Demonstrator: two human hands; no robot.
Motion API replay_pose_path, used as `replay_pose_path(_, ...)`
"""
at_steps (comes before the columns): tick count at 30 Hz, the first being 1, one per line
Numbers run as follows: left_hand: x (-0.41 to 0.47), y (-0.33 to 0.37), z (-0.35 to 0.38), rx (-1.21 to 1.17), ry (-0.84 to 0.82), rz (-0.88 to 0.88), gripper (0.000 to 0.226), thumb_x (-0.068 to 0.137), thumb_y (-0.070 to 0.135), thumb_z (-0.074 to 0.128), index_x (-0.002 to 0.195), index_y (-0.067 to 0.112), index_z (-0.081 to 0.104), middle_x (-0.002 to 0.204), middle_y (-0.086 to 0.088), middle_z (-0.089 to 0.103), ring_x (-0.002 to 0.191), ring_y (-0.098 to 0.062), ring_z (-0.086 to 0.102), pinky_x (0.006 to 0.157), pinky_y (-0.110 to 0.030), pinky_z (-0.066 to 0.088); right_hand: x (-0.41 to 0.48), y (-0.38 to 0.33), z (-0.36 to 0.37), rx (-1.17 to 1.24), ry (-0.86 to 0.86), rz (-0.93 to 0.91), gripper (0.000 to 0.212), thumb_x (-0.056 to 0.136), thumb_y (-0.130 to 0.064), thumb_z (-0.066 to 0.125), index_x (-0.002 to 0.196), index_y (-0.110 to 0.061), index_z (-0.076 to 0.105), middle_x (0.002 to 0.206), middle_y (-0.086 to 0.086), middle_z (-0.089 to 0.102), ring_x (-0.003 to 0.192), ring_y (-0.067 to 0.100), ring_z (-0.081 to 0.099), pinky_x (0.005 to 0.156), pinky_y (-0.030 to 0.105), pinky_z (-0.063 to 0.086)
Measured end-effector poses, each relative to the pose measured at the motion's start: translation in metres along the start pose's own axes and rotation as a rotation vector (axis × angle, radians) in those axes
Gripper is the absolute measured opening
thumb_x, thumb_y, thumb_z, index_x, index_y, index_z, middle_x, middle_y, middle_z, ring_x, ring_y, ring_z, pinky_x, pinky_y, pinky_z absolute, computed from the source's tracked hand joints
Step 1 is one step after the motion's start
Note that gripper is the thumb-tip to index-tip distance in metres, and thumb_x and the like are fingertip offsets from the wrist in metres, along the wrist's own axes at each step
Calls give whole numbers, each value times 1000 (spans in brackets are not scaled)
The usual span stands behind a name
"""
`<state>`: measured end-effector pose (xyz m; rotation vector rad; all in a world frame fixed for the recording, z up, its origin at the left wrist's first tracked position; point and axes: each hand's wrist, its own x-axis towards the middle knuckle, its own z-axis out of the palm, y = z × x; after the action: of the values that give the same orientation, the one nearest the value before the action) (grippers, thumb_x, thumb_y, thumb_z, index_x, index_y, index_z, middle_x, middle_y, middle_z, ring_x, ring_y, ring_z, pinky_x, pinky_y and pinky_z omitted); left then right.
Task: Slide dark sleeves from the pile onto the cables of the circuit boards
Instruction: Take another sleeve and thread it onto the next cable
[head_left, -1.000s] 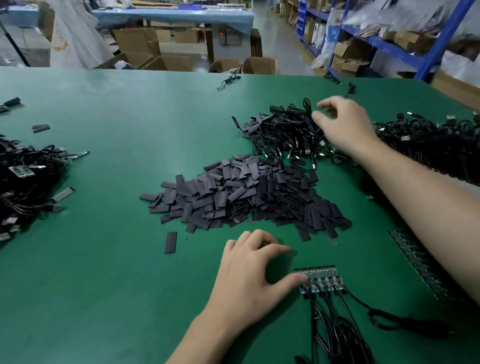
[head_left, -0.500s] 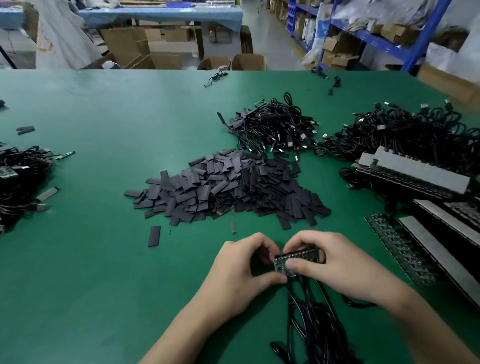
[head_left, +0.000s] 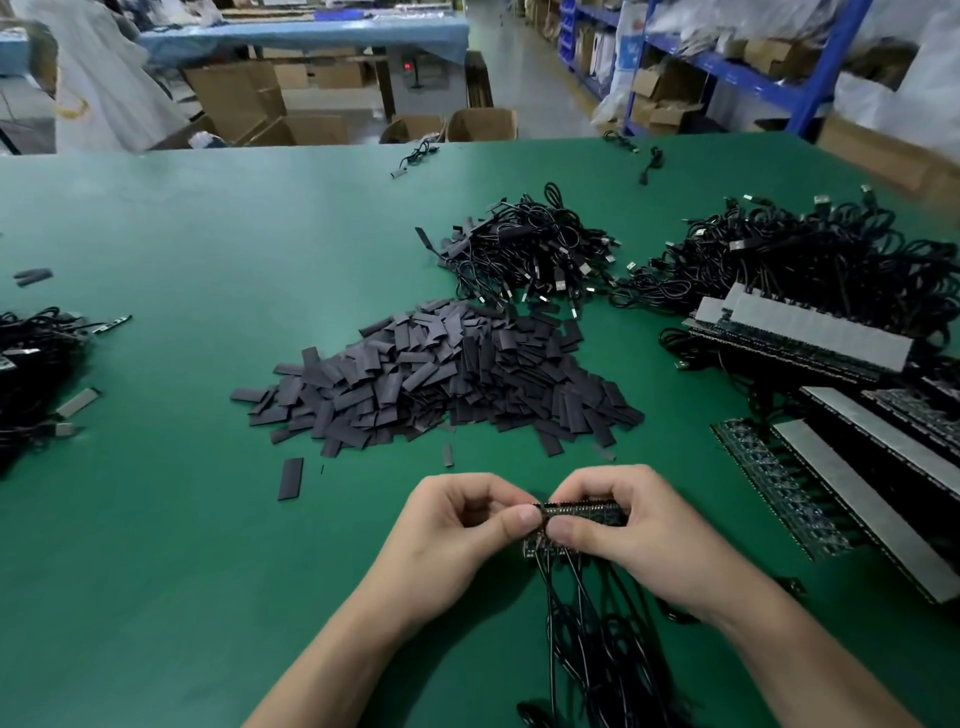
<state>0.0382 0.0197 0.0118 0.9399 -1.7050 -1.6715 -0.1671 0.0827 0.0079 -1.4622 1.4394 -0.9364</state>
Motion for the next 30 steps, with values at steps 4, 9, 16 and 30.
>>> replay_pose_path(4, -1, 1, 0, -81, -30, -14, 10, 82, 24, 76, 80, 15, 78, 68, 1, 68, 59, -7, 56, 58, -14, 43, 1, -1, 1, 65, -15, -21, 21, 82, -47, 77, 90, -28, 77, 86, -5, 75, 87, 6, 67, 90, 33, 48)
replay_pose_path(9, -1, 0, -1, -150, -45, -21, 9, 86, 19, 76, 82, 12, 78, 68, -3, 69, 58, -7, 58, 59, -13, 45, 1, -3, 1, 149, -39, -17, 19, 83, -43, 80, 90, -25, 77, 89, 0, 77, 90, 10, 69, 91, 34, 49)
replay_pose_path(16, 0, 0, -5, -203, 41, 33, 9, 85, 21, 79, 86, 12, 80, 79, -12, 74, 70, -15, 66, 71, -21, 54, -1, -6, -9, 148, -26, 38, 8, 90, -30, 80, 88, -23, 77, 88, -1, 76, 84, 11, 69, 84, 31, 54)
replay_pose_path(30, 29, 16, -43, 527, 495, 257, 15, 94, 37, 70, 104, 28, 76, 99, 10, 71, 90, -7, 65, 83, -35, 53, -19, -39, 22, 167, -9, -217, 26, 96, -48, 68, 89, -24, 79, 86, -6, 78, 88, 12, 74, 84, 20, 52)
